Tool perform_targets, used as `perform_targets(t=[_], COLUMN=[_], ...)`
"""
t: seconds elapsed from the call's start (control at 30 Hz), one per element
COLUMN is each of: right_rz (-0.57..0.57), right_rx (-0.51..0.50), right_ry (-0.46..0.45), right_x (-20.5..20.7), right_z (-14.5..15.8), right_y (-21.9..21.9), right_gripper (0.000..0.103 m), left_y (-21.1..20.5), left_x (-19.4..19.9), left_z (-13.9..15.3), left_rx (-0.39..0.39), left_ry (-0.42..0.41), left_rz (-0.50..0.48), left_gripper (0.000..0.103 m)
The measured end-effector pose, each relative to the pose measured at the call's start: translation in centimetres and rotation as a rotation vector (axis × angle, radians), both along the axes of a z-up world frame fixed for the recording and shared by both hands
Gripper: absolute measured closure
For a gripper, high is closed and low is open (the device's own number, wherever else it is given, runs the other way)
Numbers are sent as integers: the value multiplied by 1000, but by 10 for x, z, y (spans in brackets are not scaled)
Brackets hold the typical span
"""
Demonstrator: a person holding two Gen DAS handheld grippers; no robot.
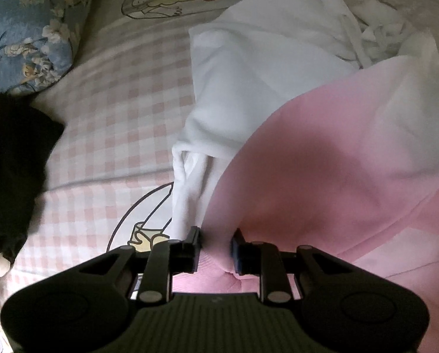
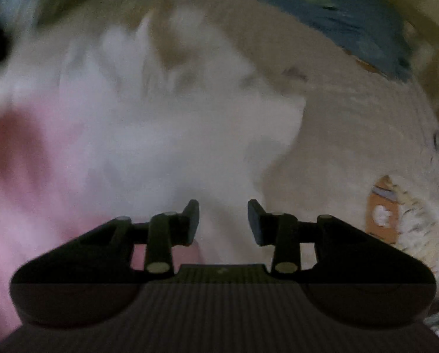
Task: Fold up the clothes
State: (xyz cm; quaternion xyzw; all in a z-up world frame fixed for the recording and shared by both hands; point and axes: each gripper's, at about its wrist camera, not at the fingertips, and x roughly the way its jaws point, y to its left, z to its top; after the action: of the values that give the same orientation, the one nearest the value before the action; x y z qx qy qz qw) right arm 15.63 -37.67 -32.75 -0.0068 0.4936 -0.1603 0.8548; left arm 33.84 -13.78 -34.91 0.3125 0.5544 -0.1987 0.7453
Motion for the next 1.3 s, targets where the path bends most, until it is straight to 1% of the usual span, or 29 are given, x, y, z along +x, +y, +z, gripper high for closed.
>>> perform_targets(t=[0.17,0.27,0.3,0.33,0.37,0.4,0.47,0.5,0.53,0.57,0.6,0.63,0.67,0.7,0.73,0.77,0.83,0.87,0.93,0.97,1.03,1.07,1.13,1.17,1.2,1.23,1.27,1.3], right_rz=[108,172,194,215,182,81,-124,-210,-272,-314,-333,-339,-337,-330,-322,-313,-288,-275,-250,-228,-160,-119,-41,-23,-46,-98,-169,-273], right_rx=[-105,-167,-188,-209,-202,-163,-115,-103,-92,-69,-36,3,30,35,40,35,0,-16,-36,-15,83,142,273,320,321,289,259,230], right_ry=[62,99,111,123,118,87,32,26,34,51,77,107,134,155,175,189,200,189,94,40,-42,-64,-34,-9,13,22,34,55], right_x=[1,1,1,1,1,-2,-20,-33,-45,-57,-65,-70,-74,-76,-78,-79,-82,-84,-85,-79,-59,-45,1,25,47,66,83,96], right_z=[-29,-46,-52,-58,-58,-50,-35,-31,-32,-37,-45,-53,-58,-59,-59,-56,-40,-29,3,14,24,25,5,-9,-25,-39,-54,-70], right_y=[4,6,7,8,2,-9,-34,-46,-57,-68,-78,-86,-92,-96,-100,-102,-100,-99,-95,-96,-103,-107,-116,-121,-128,-138,-150,-166], right_gripper=[64,64,67,80,89,89,88,87,85,83,79,72,72,68,61,60,60,60,60,60,60,60,61,62,62,63,63,59], left_y=[-7,-13,-16,-18,-21,-24,-31,-35,-41,-48,-54,-57,-61,-61,-59,-57,-51,-48,-42,-40,-38,-38,-40,-41,-42,-43,-43,-43], left_x=[-1,-1,-1,-2,-3,-4,-6,-7,-8,-11,-13,-14,-16,-16,-17,-18,-21,-21,-20,-18,-13,-12,-11,-10,-10,-9,-8,-7], left_z=[0,5,8,11,15,19,23,22,17,9,2,-6,-14,-20,-23,-25,-27,-27,-28,-29,-28,-28,-29,-30,-31,-35,-38,-41], left_rx=[31,26,25,26,21,10,-17,-29,-22,8,38,66,91,103,107,110,122,124,121,118,107,102,97,94,95,105,114,122], left_ry=[-11,-10,-14,-24,-31,-33,-21,-6,2,-4,-9,-13,-11,7,23,36,46,47,53,57,59,55,51,50,48,46,45,47], left_rz=[-23,-13,-10,-11,-16,-23,-45,-62,-81,-98,-114,-124,-130,-124,-120,-122,-131,-131,-119,-108,-84,-79,-81,-82,-84,-91,-96,-97], left_gripper=[79,79,80,80,80,80,75,75,75,76,76,76,76,76,76,76,76,76,76,76,76,76,76,76,76,76,76,76])
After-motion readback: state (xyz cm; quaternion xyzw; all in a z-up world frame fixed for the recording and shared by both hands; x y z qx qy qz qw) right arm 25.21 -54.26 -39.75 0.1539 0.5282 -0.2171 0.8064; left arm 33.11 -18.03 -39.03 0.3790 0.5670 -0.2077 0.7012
